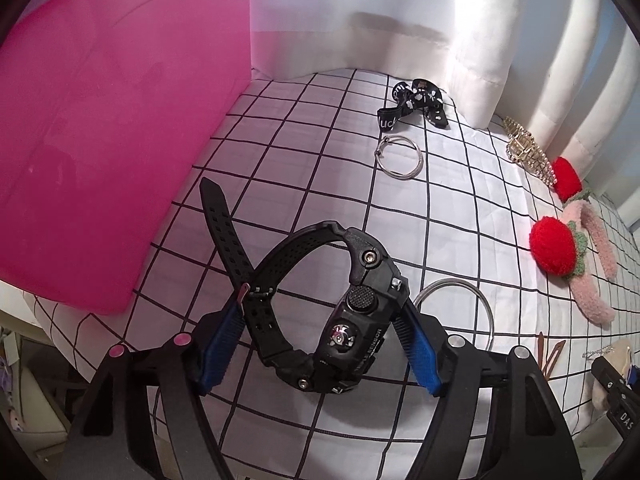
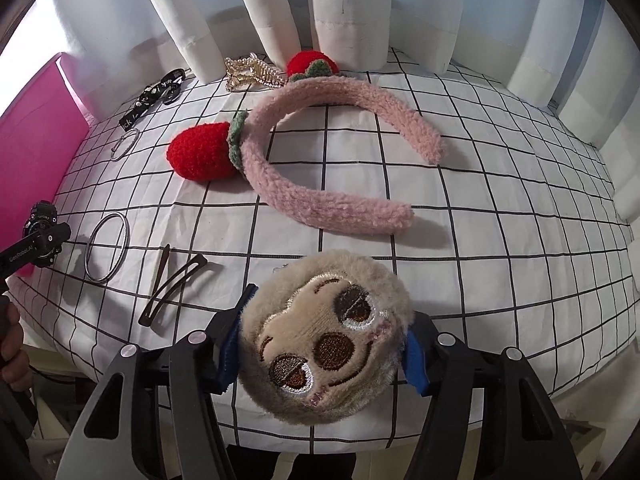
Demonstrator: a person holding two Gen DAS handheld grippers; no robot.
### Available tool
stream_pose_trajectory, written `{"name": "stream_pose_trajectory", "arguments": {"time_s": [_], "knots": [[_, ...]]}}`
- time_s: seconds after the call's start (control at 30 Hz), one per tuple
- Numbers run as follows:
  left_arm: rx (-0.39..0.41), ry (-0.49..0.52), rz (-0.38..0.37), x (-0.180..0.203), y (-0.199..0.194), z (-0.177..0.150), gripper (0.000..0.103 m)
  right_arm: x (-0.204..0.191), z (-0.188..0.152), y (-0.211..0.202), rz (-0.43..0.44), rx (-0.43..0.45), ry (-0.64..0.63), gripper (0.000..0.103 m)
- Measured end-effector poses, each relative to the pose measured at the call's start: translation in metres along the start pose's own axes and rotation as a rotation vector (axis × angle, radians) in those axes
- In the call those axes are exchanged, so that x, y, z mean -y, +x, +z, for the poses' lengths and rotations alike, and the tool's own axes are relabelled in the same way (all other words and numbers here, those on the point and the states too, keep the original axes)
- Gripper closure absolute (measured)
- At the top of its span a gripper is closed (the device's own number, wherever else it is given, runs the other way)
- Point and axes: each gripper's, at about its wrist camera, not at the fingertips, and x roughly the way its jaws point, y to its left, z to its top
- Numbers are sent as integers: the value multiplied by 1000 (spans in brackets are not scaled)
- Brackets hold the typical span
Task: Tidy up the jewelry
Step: 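Lift and carry the watch with left tool while right tool carries plush to tub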
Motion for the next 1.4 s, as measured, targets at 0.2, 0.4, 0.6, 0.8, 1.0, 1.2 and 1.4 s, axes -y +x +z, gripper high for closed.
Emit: {"name": "stream_pose_trajectory", "arguments": {"time_s": [0.2,0.4,0.6,0.8,1.0,1.2,1.4], "knots": [[40,7,-13,2,-27,3,33,-6,9,-22,14,35,-22,42],[86,4,-27,6,-61,10,33,-19,27,-49,50,87,-63,42],[128,-13,-35,8,-96,17,33,-42,47,-77,109,152,-126,42],[171,-40,-21,1,-135,22,33,-71,63,-103,181,220,-203,42],[231,-77,5,-14,-177,25,33,-104,83,-122,266,271,-276,42],[283,-131,55,-43,-208,33,33,-153,105,-140,354,318,-358,42],[317,-204,110,-88,-227,44,33,-215,122,-150,445,346,-455,42]]}}
